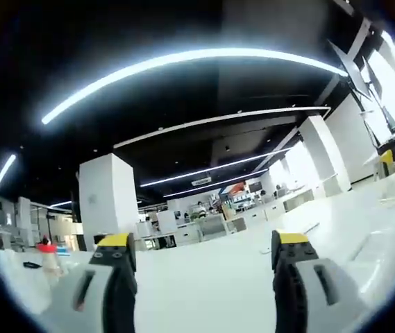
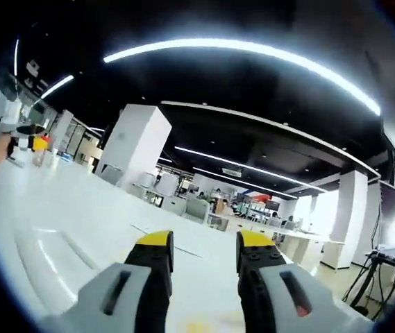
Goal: Snap each plastic latch of the storage box into its locked position after aligning the lid with the box until every specified latch is closed and the lid sits flush.
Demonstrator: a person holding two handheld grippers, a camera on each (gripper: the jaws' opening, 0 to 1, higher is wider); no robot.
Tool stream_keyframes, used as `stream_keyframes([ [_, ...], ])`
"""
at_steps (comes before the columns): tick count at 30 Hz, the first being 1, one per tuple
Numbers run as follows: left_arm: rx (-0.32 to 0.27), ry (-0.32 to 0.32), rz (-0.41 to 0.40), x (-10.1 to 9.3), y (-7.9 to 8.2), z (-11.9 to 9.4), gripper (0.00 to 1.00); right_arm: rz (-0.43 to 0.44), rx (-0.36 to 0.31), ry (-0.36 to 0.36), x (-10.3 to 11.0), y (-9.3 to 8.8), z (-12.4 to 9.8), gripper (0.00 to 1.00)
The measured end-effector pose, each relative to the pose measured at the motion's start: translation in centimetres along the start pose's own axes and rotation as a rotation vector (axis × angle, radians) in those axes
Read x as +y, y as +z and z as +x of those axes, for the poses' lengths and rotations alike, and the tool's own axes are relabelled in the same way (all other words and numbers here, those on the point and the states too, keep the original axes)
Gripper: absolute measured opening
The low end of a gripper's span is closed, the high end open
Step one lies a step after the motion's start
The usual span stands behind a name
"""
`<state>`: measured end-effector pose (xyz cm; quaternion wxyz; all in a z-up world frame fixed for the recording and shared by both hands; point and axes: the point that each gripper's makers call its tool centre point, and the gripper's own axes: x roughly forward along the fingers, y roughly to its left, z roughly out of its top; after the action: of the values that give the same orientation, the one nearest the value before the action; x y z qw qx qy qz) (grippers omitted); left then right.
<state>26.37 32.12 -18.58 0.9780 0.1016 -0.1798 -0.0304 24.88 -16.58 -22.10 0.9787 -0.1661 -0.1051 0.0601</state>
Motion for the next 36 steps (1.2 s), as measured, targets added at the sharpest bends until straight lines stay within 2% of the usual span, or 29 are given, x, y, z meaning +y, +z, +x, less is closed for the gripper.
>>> stream_keyframes([
  [4,-0.018,-0.008,0.005,-0.3,0.4,-0.1,0.8,-0.015,0.03,-0.059,-1.1,-0.9,-0.3,0.35],
  [12,-0.005,-0.02,0.011,-0.6,0.1,0.1,0.8,0.004,0.002,-0.052,-0.7,-0.4,-0.1,0.35],
  [15,-0.013,0.018,0.042,0.2,0.1,0.5,0.8,0.019,0.001,-0.064,-0.9,-0.4,0.0,0.35],
  [21,0.014,0.026,0.023,1.1,-0.4,1.0,0.8,-0.009,-0.004,-0.074,-1.0,0.0,0.4,0.35],
  [26,0.02,0.071,0.012,2.8,-0.3,1.0,0.8,-0.026,-0.006,-0.061,-0.7,0.2,0.7,0.35],
  [36,0.015,0.021,-0.066,3.1,0.7,1.4,0.79,-0.025,-0.02,-0.061,-1.3,0.4,0.9,0.35],
])
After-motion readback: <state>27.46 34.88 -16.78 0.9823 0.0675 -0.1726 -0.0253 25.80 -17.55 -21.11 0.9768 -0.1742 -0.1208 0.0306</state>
